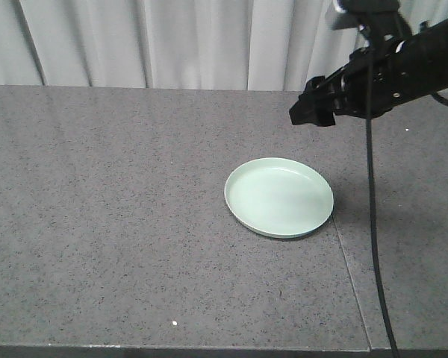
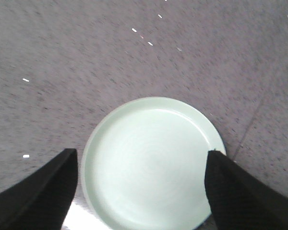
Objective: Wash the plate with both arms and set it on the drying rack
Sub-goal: 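Lower the right gripper over the pale green plate's rim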
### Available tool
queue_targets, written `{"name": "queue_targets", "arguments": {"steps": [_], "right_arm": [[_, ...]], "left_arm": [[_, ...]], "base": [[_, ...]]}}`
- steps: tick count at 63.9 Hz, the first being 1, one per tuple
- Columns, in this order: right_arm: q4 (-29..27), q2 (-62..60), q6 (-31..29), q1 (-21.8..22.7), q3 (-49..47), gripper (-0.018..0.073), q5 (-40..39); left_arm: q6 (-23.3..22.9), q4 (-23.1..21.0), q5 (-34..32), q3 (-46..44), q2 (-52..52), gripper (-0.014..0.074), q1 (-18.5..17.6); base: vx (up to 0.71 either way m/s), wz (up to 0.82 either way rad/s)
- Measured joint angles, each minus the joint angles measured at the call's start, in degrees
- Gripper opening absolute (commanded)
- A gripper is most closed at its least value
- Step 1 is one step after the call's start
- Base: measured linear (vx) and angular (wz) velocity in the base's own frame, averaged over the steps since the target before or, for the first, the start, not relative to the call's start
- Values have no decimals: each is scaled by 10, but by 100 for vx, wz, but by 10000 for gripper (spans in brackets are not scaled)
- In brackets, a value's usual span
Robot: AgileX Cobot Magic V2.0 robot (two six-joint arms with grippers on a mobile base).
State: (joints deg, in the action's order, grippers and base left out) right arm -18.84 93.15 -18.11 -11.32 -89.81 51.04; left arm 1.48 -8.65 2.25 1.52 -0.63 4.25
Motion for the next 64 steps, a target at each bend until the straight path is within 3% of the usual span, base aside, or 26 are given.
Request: {"name": "queue_targets", "arguments": {"steps": [7, 15, 64], "right_arm": [[98, 61, 72, -9, -38, 526, 13], [142, 115, 105, -9, -71, 526, 41], [204, 252, 148, -9, -91, 526, 71]], "left_arm": [[0, 0, 0, 0, 0, -6, 0], [0, 0, 0, 0, 0, -6, 0], [0, 0, 0, 0, 0, -6, 0]], "base": [[0, 0], [0, 0], [0, 0]]}}
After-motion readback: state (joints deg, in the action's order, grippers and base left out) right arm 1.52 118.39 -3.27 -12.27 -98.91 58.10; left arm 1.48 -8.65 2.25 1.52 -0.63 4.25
